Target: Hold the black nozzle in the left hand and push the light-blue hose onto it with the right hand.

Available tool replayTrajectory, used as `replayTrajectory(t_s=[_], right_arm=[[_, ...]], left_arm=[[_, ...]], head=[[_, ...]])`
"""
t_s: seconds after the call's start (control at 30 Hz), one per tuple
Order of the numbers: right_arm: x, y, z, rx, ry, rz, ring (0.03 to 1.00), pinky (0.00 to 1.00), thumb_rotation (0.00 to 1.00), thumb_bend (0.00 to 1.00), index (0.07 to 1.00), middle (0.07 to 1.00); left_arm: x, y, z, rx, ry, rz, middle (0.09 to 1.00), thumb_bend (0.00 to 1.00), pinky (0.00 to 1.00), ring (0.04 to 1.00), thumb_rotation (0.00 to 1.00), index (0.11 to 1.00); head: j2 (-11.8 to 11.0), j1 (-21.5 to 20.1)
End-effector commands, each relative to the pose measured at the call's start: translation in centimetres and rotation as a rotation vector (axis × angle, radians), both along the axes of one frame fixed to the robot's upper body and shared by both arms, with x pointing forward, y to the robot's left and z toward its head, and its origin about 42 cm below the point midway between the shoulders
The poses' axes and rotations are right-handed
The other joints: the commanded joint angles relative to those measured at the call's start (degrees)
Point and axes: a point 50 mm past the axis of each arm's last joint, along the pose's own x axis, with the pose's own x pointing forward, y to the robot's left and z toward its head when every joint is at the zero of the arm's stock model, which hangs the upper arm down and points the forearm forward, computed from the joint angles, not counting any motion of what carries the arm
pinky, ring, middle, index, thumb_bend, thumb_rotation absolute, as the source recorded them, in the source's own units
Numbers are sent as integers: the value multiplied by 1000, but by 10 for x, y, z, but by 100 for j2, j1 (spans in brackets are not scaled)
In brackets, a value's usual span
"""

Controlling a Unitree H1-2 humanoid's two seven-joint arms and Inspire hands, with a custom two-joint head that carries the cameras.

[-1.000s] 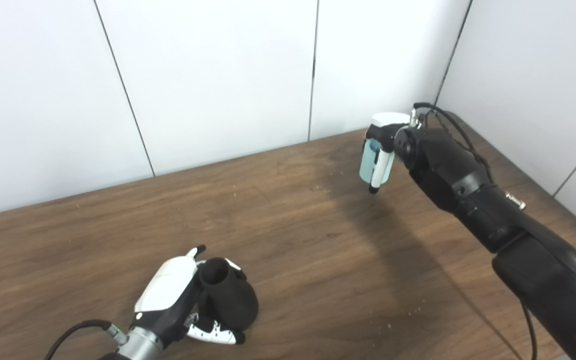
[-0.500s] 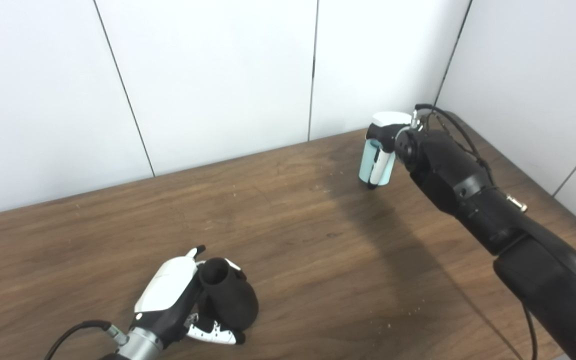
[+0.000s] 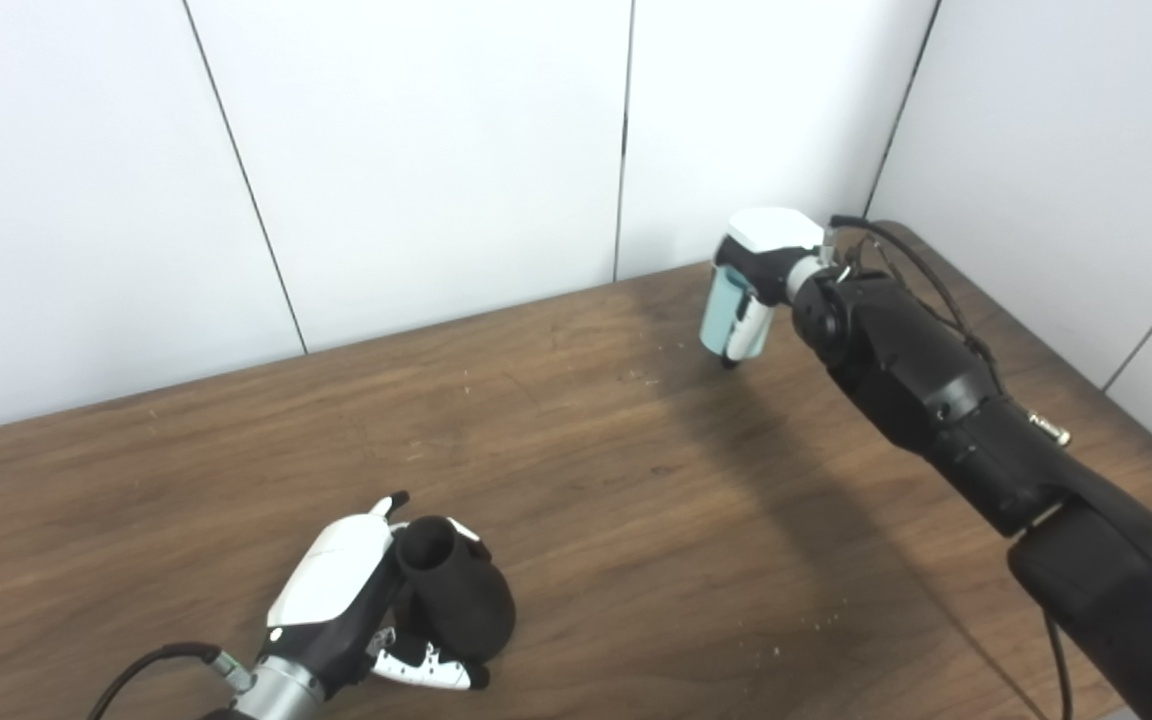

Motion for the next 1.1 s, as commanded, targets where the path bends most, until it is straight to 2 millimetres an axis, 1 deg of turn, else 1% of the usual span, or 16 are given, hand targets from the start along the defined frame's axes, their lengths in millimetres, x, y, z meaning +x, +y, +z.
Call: replayTrajectory(t_s=[0.0, 0.1, 0.23, 0.3, 0.37, 0.4, 0.47, 0.5, 0.57, 0.6, 0.67, 0.8, 0.93, 1.07], right_arm=[[-1, 9, 38, -4, -110, 27, 443, 347, 0, 503, 458, 497], [-13, 27, 44, 13, -132, 109, 440, 330, 0, 502, 466, 505], [-39, 55, 51, 34, -137, 232, 443, 321, 0, 501, 470, 507], [-50, 64, 54, 50, -138, 281, 445, 316, 0, 500, 475, 510], [-61, 71, 56, 70, -141, 326, 441, 312, 0, 499, 487, 512], [-64, 73, 56, 76, -142, 340, 438, 311, 0, 499, 491, 513], [-76, 82, 56, 96, -142, 395, 435, 310, 0, 498, 494, 513], [-79, 85, 56, 102, -141, 412, 433, 309, 0, 498, 496, 513], [-87, 89, 56, 113, -140, 448, 431, 308, 0, 498, 499, 512], [-92, 93, 56, 121, -139, 469, 429, 307, 0, 498, 500, 510], [-102, 98, 56, 138, -133, 506, 430, 306, 0, 498, 498, 509], [-116, 106, 56, 178, -115, 569, 434, 308, 0, 499, 494, 504], [-123, 110, 56, 199, -103, 609, 440, 319, 0, 501, 480, 490], [-126, 112, 57, 204, -104, 628, 441, 320, 0, 501, 475, 490]], left_arm=[[-8, 2, -14, 61, 72, -7, 487, 523, 1000, 670, 0, 486], [-8, -1, -14, 56, 72, -7, 498, 522, 1000, 667, 0, 483], [-9, -6, -17, 54, 77, -2, 508, 521, 1000, 666, 0, 480], [-10, -8, -18, 53, 80, 1, 511, 521, 1000, 666, 0, 479], [-11, -11, -19, 51, 83, 4, 511, 520, 1000, 667, 0, 479], [-12, -12, -19, 51, 84, 5, 511, 520, 1000, 668, 0, 478], [-12, -16, -19, 50, 89, 9, 512, 520, 1000, 668, 0, 478], [-12, -18, -19, 50, 90, 11, 512, 520, 1000, 669, 0, 478], [-13, -22, -19, 51, 93, 13, 512, 520, 1000, 669, 0, 478], [-13, -24, -20, 52, 97, 14, 513, 520, 1000, 669, 0, 478], [-14, -28, -21, 53, 107, 15, 514, 520, 1000, 670, 0, 478], [-13, -34, -22, 67, 129, 12, 514, 520, 1000, 671, 0, 478], [-11, -38, -21, 106, 163, -4, 516, 519, 1000, 685, 0, 478], [-10, -39, -17, 171, 206, -22, 536, 515, 1000, 744, 0, 465]], head=[[12, 38], [25, 226], [22, 592], [22, 716], [35, 953], [34, 981], [39, 1196], [38, 1224], [43, 1466], [44, 1489], [53, 1682], [67, 1878], [86, 2074], [110, 2236]])
